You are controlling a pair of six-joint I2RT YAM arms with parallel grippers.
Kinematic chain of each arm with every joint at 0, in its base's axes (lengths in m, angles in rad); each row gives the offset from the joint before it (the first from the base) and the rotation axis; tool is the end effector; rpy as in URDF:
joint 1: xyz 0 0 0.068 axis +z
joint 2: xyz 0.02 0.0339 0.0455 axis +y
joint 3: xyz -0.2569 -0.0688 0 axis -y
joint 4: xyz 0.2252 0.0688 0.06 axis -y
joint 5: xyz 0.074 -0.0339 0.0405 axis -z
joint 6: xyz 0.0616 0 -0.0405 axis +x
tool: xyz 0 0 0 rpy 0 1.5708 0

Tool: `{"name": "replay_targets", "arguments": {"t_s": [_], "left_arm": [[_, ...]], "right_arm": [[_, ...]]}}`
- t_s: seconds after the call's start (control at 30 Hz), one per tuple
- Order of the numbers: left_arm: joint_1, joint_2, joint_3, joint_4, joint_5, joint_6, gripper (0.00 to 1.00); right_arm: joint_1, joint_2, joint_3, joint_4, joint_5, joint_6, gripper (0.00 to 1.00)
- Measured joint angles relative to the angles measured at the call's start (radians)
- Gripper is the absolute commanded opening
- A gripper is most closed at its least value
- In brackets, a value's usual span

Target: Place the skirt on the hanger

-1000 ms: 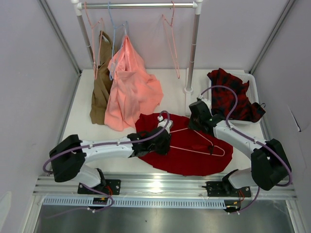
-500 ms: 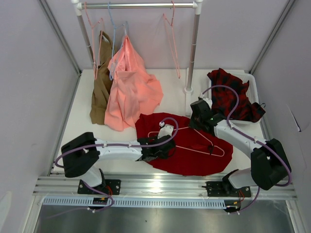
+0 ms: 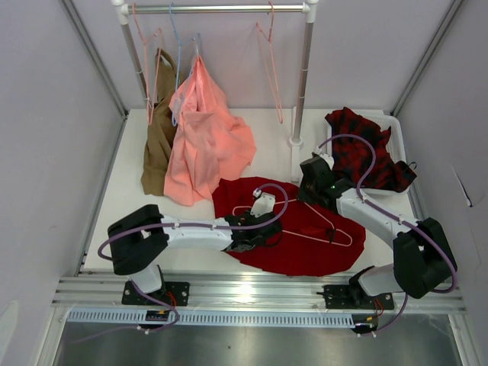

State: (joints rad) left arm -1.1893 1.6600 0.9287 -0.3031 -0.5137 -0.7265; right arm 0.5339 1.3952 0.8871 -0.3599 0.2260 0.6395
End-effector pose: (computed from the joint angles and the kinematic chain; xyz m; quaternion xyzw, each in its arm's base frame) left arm 0.1457 -0.2818 0.1539 0.1484 0.9232 -0.0687 0.3478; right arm 0.2547 0.1345 0.2070 0.0880 0.9296 0.1012 0.3434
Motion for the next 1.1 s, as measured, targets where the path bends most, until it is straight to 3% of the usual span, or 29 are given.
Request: {"name": "replay_targets", "arguments": {"t_s": [0.8, 0.97, 1.1], "left_arm": [[-0.025, 0.008, 0.000, -0.021, 0.023, 0.000, 0.34], [-0.025, 0.030, 0.004, -0.022, 0.011, 0.005, 0.28], [-0.016, 0.046, 0.010, -0.019, 0.005, 0.020, 0.17]], "right_arm": [[-0.010, 0.000, -0.016, 0.018, -0.008, 0.000, 0.00], [-0.011, 0.000, -0.018, 0.022, -0.011, 0.000, 0.00], [-0.011, 0.000, -0.018, 0.022, -0.012, 0.000, 0.00]]}}
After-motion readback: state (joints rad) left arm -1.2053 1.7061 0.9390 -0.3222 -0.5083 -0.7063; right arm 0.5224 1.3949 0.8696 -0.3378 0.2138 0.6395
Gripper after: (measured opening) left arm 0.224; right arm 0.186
